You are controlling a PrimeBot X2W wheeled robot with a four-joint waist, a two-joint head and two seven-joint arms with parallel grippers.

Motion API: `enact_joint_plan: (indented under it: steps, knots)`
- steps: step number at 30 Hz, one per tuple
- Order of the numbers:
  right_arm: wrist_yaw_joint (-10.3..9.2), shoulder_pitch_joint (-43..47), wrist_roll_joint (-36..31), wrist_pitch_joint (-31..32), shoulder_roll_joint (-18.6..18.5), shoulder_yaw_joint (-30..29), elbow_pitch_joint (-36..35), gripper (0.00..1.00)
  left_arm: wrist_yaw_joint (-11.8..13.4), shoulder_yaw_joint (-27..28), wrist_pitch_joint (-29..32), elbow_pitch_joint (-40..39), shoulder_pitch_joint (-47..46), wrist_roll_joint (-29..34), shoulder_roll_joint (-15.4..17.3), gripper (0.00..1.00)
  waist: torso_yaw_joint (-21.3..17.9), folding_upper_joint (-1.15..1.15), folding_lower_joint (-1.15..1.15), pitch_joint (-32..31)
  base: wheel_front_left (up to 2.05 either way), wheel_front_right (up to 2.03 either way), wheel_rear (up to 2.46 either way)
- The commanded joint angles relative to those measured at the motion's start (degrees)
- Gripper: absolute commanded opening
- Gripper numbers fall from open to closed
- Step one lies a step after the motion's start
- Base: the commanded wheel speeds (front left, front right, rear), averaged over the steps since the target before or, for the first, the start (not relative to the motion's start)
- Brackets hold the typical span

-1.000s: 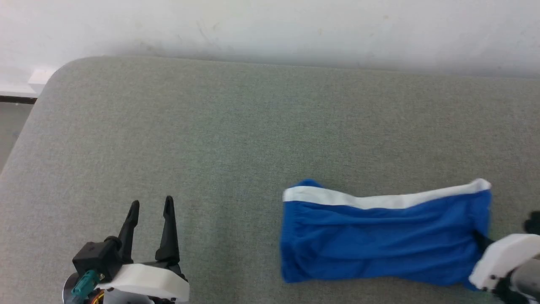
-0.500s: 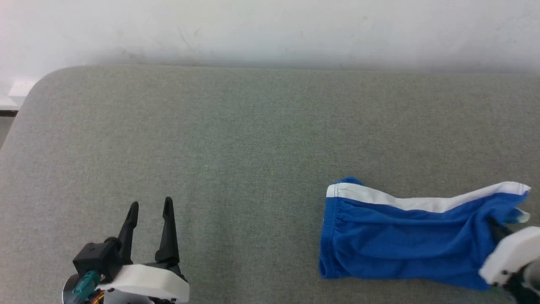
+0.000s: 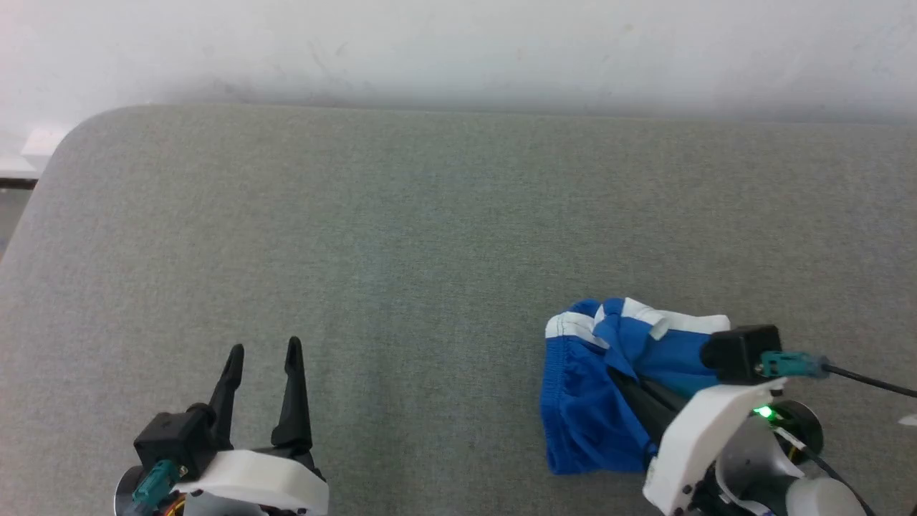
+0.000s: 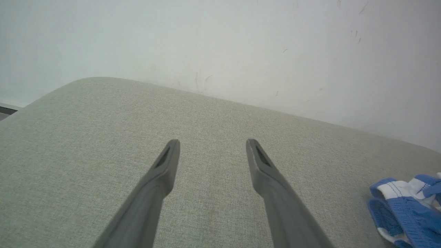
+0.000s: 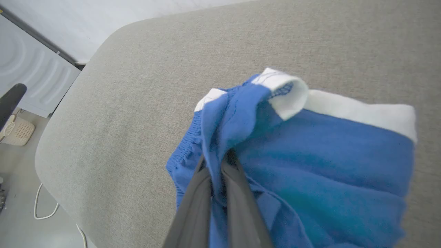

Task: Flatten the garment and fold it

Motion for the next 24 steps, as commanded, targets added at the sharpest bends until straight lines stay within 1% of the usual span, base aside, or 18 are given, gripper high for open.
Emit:
enact_joint_plan:
  steps: [1,5,8,13,17,18,19,20,21,24]
  knots:
    - [-0.04,-1.38,0.14,-0.63,-0.08,0.80,0.36,0.00,-0.54,-0.14,0.05,0.37,-1.01,-0.10,0.02,1.00,1.00,0.00,0.00,0.74,0.00,0.00,0.00]
    - [-0.04,-3.50,0.11,-0.98,-0.08,3.25,2.11,0.00,-0.91,-0.30,-0.16,0.97,-1.68,-0.34,-0.21,1.00,2.38,0.00,0.00,1.46,0.00,0.00,0.00]
    - [-0.04,-4.40,-0.41,-0.81,-0.08,3.71,3.38,0.00,-1.09,-0.38,-0.30,1.37,-1.91,-0.48,-0.36,1.00,2.93,0.00,0.00,1.64,0.00,0.00,0.00]
    - [-0.04,-5.86,-3.03,1.20,-0.08,3.17,9.17,0.00,-1.63,-1.04,-0.63,2.57,-2.52,-0.84,-1.21,1.00,4.11,0.00,0.00,1.68,0.00,0.00,0.00]
    - [-0.04,-7.07,-6.14,1.32,-0.08,2.59,13.63,0.00,-1.92,-1.42,-0.89,3.58,-2.89,-1.00,-1.70,1.00,4.60,0.00,0.00,1.19,0.00,0.00,0.00]
    - [-0.04,-7.39,-7.01,1.28,-0.08,2.66,14.47,0.06,-1.95,-1.49,-0.95,3.78,-2.90,-1.02,-1.78,1.00,4.64,0.00,0.00,1.02,0.00,0.00,0.00]
    - [-0.04,-7.62,-7.40,1.18,-0.08,2.76,15.13,0.41,-1.98,-1.55,-1.01,3.98,-2.86,-1.06,-1.85,1.00,4.60,0.00,0.00,0.79,0.00,0.00,0.00]
    - [-0.04,-7.78,-7.37,1.10,-0.08,2.93,15.59,0.93,-2.02,-1.59,-1.07,4.16,-2.78,-1.11,-1.90,1.00,4.52,0.00,0.00,0.53,0.00,0.00,0.00]
    - [-0.04,-7.92,-7.03,1.05,-0.08,3.30,15.77,1.00,-2.09,-1.64,-1.13,4.34,-2.66,-1.17,-1.92,1.00,4.37,0.00,0.00,0.26,0.00,0.00,0.00]
    - [-0.04,-7.99,-4.98,1.25,-0.08,4.37,14.70,1.00,-2.25,-1.81,-1.22,4.75,-2.28,-1.31,-1.89,1.00,3.72,0.00,0.00,-0.53,0.00,0.00,0.00]
